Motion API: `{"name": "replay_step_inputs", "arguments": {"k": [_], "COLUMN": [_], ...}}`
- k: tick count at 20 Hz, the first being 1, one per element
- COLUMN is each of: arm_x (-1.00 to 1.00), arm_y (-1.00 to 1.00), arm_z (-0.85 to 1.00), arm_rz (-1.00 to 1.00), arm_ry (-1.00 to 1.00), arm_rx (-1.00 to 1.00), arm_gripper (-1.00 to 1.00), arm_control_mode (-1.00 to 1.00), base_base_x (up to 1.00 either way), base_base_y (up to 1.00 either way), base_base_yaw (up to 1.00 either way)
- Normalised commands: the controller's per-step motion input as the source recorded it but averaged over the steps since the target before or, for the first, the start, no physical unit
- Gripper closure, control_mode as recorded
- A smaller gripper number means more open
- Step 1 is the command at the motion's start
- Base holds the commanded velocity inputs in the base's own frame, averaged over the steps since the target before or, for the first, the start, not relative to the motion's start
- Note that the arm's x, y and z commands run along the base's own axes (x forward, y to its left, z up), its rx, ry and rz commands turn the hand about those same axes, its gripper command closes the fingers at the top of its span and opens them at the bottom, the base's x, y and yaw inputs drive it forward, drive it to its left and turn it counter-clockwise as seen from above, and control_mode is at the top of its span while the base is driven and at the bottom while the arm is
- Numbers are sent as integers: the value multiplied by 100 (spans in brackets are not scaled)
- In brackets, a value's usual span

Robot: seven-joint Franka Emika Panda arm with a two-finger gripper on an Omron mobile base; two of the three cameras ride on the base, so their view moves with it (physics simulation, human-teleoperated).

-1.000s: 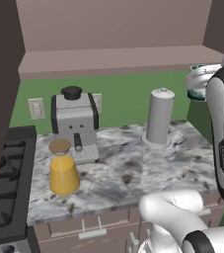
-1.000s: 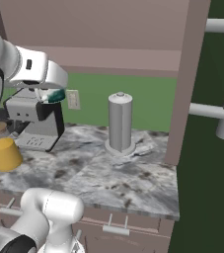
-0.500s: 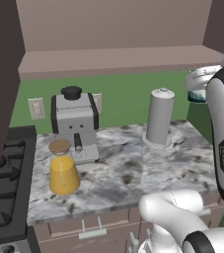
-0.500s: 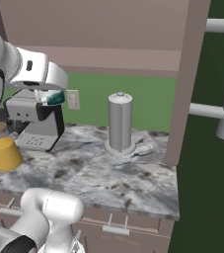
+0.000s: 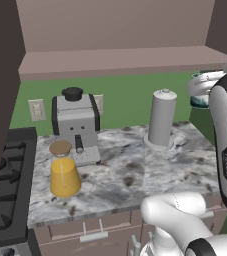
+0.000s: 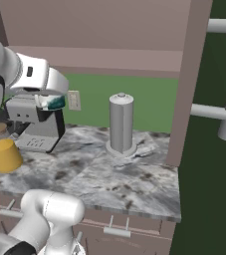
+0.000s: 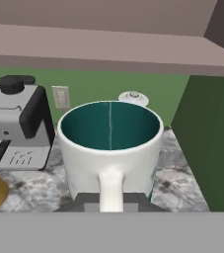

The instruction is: There is a tray on the dining counter. Grab the cup, mug, and pitcher and place them on the tray. The pitcher may be placed next to the tray if it cannot fit the tray.

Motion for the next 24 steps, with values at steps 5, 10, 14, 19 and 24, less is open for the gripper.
{"name": "replay_step_inputs", "arguments": {"k": [5, 10, 14, 19, 24], "arm_x": [0, 0, 0, 0, 0], "arm_y": [0, 0, 0, 0, 0], "arm_z": [0, 0, 0, 0, 0], "arm_rz": [0, 0, 0, 0, 0], "arm_ry": [0, 0, 0, 0, 0], "arm_rx": [0, 0, 0, 0, 0], "arm_gripper": [100, 100, 100, 100, 100], "arm_control_mode": [100, 100, 100, 100, 100], "base_base_x": [-4, -45, -74, -54, -22], "base_base_y": [0, 0, 0, 20, 23], "base_base_yaw": [0, 2, 16, 26, 48]}}
